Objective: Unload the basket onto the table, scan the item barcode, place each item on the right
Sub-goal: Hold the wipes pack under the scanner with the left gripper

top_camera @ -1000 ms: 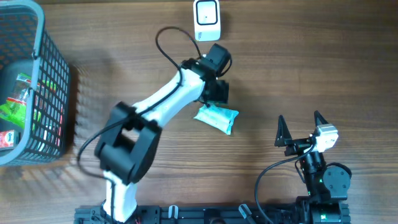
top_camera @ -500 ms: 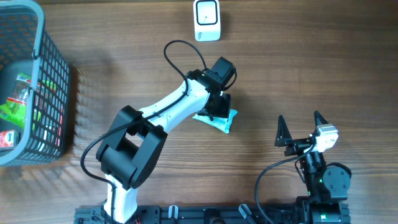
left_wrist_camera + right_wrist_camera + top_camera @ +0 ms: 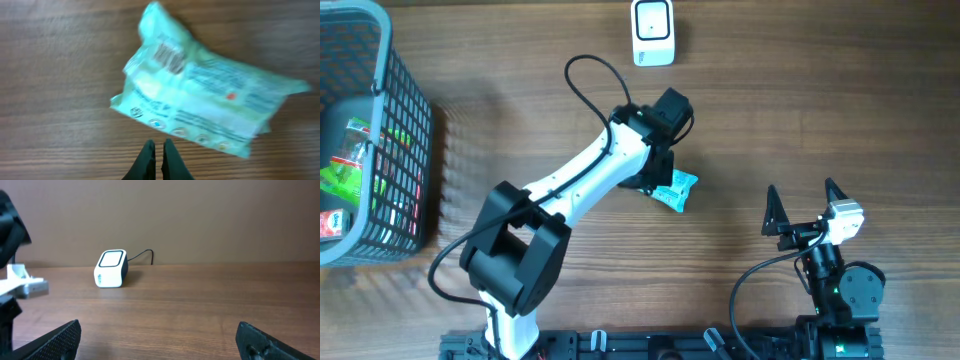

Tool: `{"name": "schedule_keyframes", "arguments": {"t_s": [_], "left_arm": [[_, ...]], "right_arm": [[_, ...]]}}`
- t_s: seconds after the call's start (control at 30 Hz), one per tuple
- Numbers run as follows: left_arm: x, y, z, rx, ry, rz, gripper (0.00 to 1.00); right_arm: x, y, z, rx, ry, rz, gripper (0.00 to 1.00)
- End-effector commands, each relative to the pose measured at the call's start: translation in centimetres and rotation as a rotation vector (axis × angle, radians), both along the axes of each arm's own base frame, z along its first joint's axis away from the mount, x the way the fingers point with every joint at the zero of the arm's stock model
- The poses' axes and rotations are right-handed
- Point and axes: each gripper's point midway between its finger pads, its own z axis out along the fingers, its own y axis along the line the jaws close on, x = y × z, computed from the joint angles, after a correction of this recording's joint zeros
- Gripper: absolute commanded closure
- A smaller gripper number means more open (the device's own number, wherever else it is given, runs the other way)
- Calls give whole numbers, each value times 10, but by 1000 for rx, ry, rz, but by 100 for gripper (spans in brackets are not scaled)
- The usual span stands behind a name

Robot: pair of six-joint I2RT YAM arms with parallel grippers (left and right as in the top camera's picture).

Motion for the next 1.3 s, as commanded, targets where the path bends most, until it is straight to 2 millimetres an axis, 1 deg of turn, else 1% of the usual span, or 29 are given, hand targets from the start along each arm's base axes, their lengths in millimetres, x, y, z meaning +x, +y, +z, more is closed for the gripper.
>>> {"name": "schedule_keyframes", "arguments": {"t_s": [0.0, 0.07, 0.13, 0.17, 0.2, 0.27, 0.3, 0.37, 0.43, 0.47, 0.5, 0.57, 0.6, 0.63, 0.67, 0.7, 0.73, 0.77, 0.8, 0.83, 0.87, 0.93, 1.03, 1.1, 1.2, 1.27], "left_arm": [[10, 44, -20, 209, -89, 111, 96], [20, 48, -25, 223, -150, 120, 96], [27, 38, -37, 165, -193, 127, 96], [26, 33, -43, 136, -191, 124, 96], [20, 27, -49, 98, -162, 119, 96], [-1, 11, -54, 0, -45, 105, 96], [-14, 0, -55, -64, 31, 98, 94], [-47, -33, -48, -252, 224, 77, 92], [-63, -51, -38, -368, 320, 45, 90], [-66, -58, -33, -416, 342, 11, 83], [-66, -58, -27, -430, 351, 14, 76], [-54, -54, -6, -447, 316, -23, 70], [-38, -48, 11, -452, 241, -52, 69], [-23, -41, 19, -433, 164, -66, 69], [-6, -31, 24, -391, 69, -83, 71], [7, -24, 25, -348, -1, -99, 74], [24, -16, 24, -288, -85, -113, 84], [36, -15, 23, -270, -138, -107, 96], [37, -19, 22, -289, -141, -113, 96], [33, -27, 20, -320, -120, -126, 96], [29, -31, 16, -329, -99, -130, 96], [23, -31, 6, -313, -65, -132, 96], [18, -28, -17, -281, -8, -127, 96], [13, -28, -28, -264, 21, -129, 96], [2, -34, -50, -236, 69, -151, 96], [-5, -35, -61, -219, 98, -159, 96]], "right_arm": [[0, 1, 1, -6, -9, 6, 0], [0, 1, 1, -6, -9, 6, 0], [0, 1, 1, -6, -9, 6, 0], [0, 1, 1, -6, -9, 6, 0], [0, 1, 1, -6, -9, 6, 0], [0, 1, 1, -6, -9, 6, 0], [0, 1, 1, -6, -9, 6, 0], [0, 1, 1, -6, -9, 6, 0], [0, 1, 1, -6, -9, 6, 0], [0, 1, 1, -6, -9, 6, 0], [0, 1, 1, -6, -9, 6, 0], [0, 1, 2, -6, -9, 5, 0], [0, 1, 2, -6, -9, 6, 0], [0, 1, 1, -6, -9, 6, 0], [0, 1, 2, -6, -9, 6, 0], [0, 1, 1, -6, -9, 6, 0], [0, 1, 1, -6, -9, 5, 0], [0, 1, 1, -6, -9, 5, 0], [0, 1, 1, -6, -9, 5, 0], [0, 1, 2, -6, -9, 6, 0], [0, 1, 1, -6, -9, 5, 0], [0, 1, 2, -6, -9, 5, 0], [0, 1, 1, -6, -9, 6, 0], [0, 1, 2, -6, -9, 6, 0], [0, 1, 2, -6, -9, 6, 0], [0, 1, 2, -6, -9, 6, 0]]}}
